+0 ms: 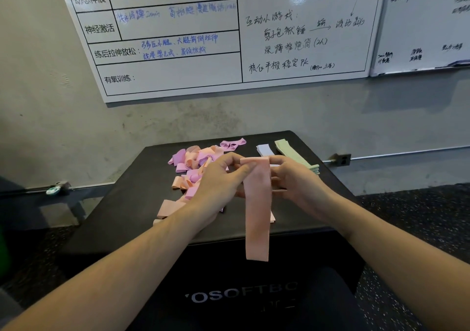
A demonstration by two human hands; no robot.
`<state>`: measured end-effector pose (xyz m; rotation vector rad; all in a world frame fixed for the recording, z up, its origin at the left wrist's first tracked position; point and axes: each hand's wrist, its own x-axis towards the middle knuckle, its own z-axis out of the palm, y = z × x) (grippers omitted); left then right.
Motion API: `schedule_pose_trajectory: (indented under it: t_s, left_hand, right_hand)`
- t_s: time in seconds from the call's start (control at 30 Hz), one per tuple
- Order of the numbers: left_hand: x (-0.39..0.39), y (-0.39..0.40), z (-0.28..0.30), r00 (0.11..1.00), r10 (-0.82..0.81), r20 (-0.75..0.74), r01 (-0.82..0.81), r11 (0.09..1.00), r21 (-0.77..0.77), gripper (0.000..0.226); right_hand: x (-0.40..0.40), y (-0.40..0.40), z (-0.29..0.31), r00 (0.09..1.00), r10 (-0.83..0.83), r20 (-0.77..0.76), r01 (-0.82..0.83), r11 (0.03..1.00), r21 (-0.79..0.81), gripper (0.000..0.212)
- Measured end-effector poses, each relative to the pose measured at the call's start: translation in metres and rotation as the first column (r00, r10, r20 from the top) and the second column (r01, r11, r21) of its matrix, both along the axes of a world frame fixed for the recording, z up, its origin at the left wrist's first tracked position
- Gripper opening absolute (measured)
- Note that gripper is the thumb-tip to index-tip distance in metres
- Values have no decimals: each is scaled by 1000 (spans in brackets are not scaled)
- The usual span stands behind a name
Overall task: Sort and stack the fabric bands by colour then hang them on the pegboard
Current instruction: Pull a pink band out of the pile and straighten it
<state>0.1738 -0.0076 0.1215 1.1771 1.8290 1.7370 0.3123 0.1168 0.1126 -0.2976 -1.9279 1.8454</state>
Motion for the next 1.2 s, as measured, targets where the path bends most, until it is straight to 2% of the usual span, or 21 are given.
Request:
schedule_pose_trajectory:
  t_s: [0.1,0.2,0.27,0.33,0.37,0.5,0.57,0.67,0.77,0.87,1.1,1.2]
  left_hand:
    - [2,5,1,1000,30,5,-30,998,53,13]
    - [1,12,0,996,85,-18,-83,993,87,21]
    - [0,16,1,991,126,-47,-121,987,101,24]
    - [0,18,3,988,143,-48,-137,984,118,25]
    - [-1,19,4,989,145,-33,-141,984,113,24]
    - [-1,22,9,988,106,112,-115,990,82,21]
    - [-1,27,12,974,123,192,-141,987,82,19]
    - [-8,37,16,937,156,314,-198,975,106,18]
    - [-18,47,15,902,144,406,-214,968,132,19]
    - [-28,57,10,898,165,407,-231,966,120,18]
    - [-51,79,-5,891,203,405,-244,969,51,23]
    - [-63,87,-18,902,218,372,-242,970,18,20]
  right_hand:
    - [1,-5,-11,998,17,-59,-15,999,31,38]
    - [-4,-4,-29,996,-81,30,77,991,107,53]
    - [-7,-2,-37,987,-138,88,121,978,171,38]
    - [-7,0,-44,977,-188,99,170,971,170,15]
    - [-6,1,-47,974,-205,98,189,970,151,10]
    - [-5,6,-59,967,-231,107,217,968,130,17]
    - [-3,8,-66,972,-196,129,180,975,127,16]
    - [3,13,-80,974,-126,187,101,985,139,31]
    - [8,17,-94,963,-155,221,135,985,103,22]
    - [12,23,-106,937,-254,240,216,961,174,14]
    - [23,37,-125,939,-267,217,245,962,122,31]
    - [25,43,-130,934,-301,195,281,952,125,12]
